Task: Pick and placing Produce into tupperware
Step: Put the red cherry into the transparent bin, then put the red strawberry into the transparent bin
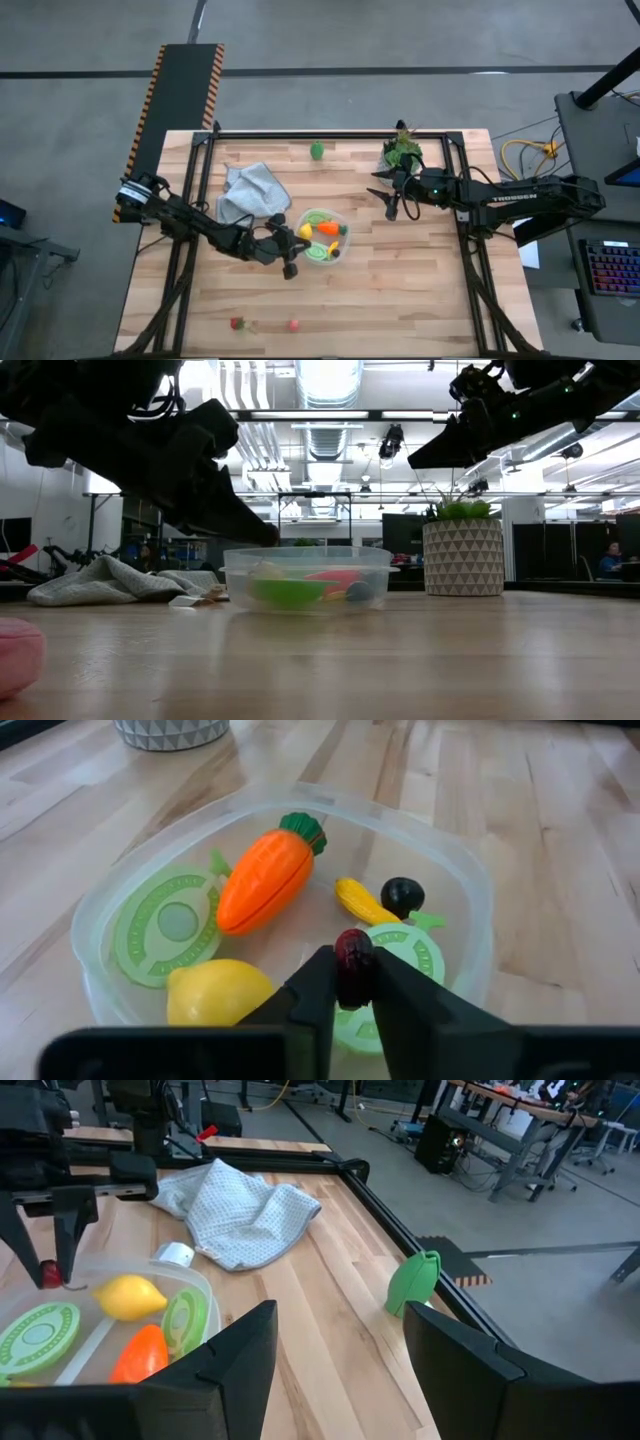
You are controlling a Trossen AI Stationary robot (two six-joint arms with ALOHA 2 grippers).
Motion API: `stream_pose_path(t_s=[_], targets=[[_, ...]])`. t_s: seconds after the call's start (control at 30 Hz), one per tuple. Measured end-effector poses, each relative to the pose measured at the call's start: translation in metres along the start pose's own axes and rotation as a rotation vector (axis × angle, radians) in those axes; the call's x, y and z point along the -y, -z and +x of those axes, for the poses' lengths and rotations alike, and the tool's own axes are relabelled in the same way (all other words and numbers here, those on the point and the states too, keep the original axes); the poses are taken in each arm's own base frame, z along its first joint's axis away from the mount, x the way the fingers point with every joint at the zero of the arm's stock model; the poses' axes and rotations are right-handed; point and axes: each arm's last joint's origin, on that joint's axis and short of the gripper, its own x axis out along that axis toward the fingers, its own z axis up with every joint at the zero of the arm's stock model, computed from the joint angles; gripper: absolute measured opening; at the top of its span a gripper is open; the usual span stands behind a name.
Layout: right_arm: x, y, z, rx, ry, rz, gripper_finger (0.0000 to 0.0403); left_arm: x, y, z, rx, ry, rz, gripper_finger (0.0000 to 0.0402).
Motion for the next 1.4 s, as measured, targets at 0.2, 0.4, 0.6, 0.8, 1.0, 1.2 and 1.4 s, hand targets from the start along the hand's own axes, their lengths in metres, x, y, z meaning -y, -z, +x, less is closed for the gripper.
stream_pose_path(t_s=[0.2, 0.4, 0.6, 0.8, 1.0, 1.2, 1.4], targets=[[0.000, 0.000, 0.000, 0.000, 0.000, 0.000, 0.0210, 0.000, -0.001, 0.000, 0.003, -0.001, 0.000, 0.0126], [0.000, 0.000, 0.000, 0.000, 0.000, 0.000, 0.0210, 0.001, -0.003, 0.000, 0.012, -0.005, -0.002, 0.0181], [0.000, 0.000, 0.000, 0.000, 0.000, 0.000, 0.0210, 0.006, -0.021, -0.006, 0.072, 0.016, 0.060, 0.0194], [0.000, 0.001, 0.000, -0.001, 0.000, -0.001, 0.0210, 0.015, -0.052, -0.030, 0.174, 0.137, 0.101, 0.0194], [0.000, 0.001, 0.000, -0.003, 0.000, -0.001, 0.0210, 0.028, -0.082, -0.071, 0.176, 0.251, 0.221, 0.0194], [0.000, 0.001, 0.000, -0.003, 0.000, -0.001, 0.0210, 0.039, -0.119, -0.113, 0.033, 0.271, 0.243, 0.0194], [0.000, 0.001, 0.000, -0.003, 0.001, -0.001, 0.0210, 0.056, -0.174, -0.155, 0.040, 0.335, 0.337, 0.0194]])
